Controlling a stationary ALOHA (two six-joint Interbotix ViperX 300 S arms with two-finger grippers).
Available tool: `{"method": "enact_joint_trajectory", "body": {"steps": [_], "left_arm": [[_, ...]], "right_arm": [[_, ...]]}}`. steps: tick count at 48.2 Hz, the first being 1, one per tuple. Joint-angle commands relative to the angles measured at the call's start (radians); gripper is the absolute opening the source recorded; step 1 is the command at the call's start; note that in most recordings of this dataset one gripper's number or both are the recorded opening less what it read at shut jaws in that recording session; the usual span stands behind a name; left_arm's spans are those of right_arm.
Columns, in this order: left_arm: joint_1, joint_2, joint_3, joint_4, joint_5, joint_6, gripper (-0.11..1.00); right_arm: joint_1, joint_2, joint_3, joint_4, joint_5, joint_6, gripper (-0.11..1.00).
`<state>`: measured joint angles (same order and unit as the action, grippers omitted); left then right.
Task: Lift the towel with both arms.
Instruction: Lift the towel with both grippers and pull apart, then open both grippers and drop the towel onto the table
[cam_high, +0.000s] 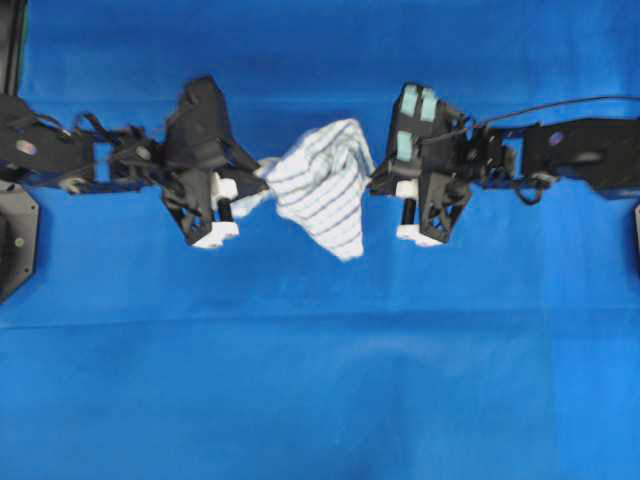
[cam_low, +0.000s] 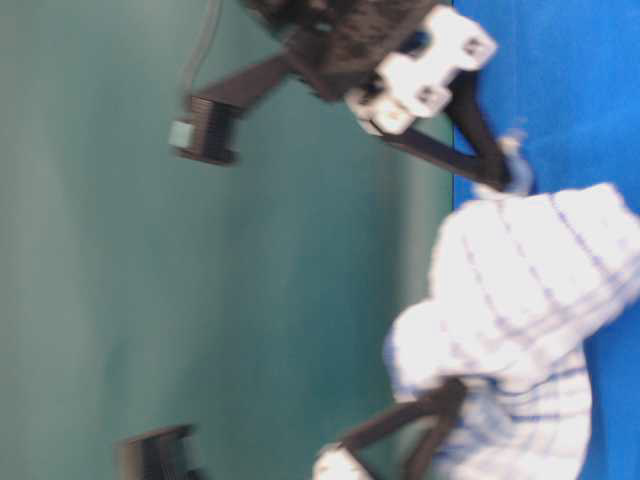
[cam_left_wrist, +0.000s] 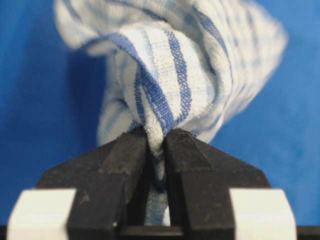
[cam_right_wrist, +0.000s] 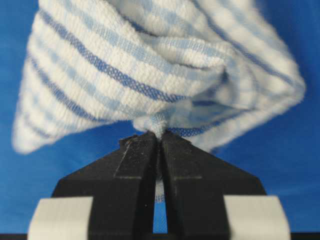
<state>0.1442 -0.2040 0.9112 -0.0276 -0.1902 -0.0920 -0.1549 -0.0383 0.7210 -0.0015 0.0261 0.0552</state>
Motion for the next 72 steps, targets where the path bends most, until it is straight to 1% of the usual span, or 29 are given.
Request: {"method": "enact_joint_trajectory", "body": {"steps": [1,6,13,19,27,35,42,46,55,62,64,66,71,72], "left_arm": [[-0.002,-0.087,-0.029,-0.002,0.044,-0.003,0.04],[-0.002,-0.160,-0.043,-0.002,0.084,-0.008,0.04],[-0.002,-0.261,-0.086,-0.002,0.156,-0.008,0.04],[-0.002,-0.325,-0.147,-0.002,0.250,-0.008,0.04],[-0.002,-0.391,-0.256,-0.002,0.374,-0.003,0.04],[-0.002,-0.410,-0.341,0.000,0.448,0.009,0.05],[-0.002,-0.402,-0.416,0.003,0.503,0.012,0.05],[-0.002,-0.394,-0.446,0.005,0.515,0.017,0.04],[-0.003,-0.382,-0.456,0.005,0.514,0.074,0.05],[-0.017,-0.373,-0.459,0.005,0.505,0.084,0.05],[-0.018,-0.373,-0.460,0.005,0.499,0.083,0.09],[-0.020,-0.373,-0.459,0.005,0.492,0.080,0.19],[-0.025,-0.377,-0.456,0.005,0.479,0.080,0.49],[-0.025,-0.379,-0.456,0.005,0.477,0.080,0.57]], "right_arm": [[0.002,-0.104,-0.034,0.002,0.051,0.002,0.02],[0.003,-0.186,-0.055,0.003,0.103,-0.002,0.02],[0.002,-0.287,-0.098,-0.002,0.181,-0.009,0.02],[0.003,-0.354,-0.147,-0.002,0.259,-0.014,0.02],[0.002,-0.426,-0.229,-0.015,0.350,-0.017,0.02],[0.003,-0.472,-0.310,-0.028,0.419,-0.021,0.02],[0.009,-0.482,-0.362,-0.044,0.445,-0.025,0.02],[0.018,-0.479,-0.376,-0.054,0.446,-0.025,0.02],[0.051,-0.472,-0.377,-0.052,0.448,-0.040,0.02],[0.055,-0.472,-0.377,-0.054,0.448,-0.051,0.02],[0.057,-0.472,-0.377,-0.054,0.448,-0.052,0.03],[0.057,-0.472,-0.377,-0.055,0.443,-0.054,0.03],[0.057,-0.472,-0.377,-0.055,0.443,-0.058,0.04],[0.055,-0.472,-0.377,-0.054,0.443,-0.058,0.07]]}}
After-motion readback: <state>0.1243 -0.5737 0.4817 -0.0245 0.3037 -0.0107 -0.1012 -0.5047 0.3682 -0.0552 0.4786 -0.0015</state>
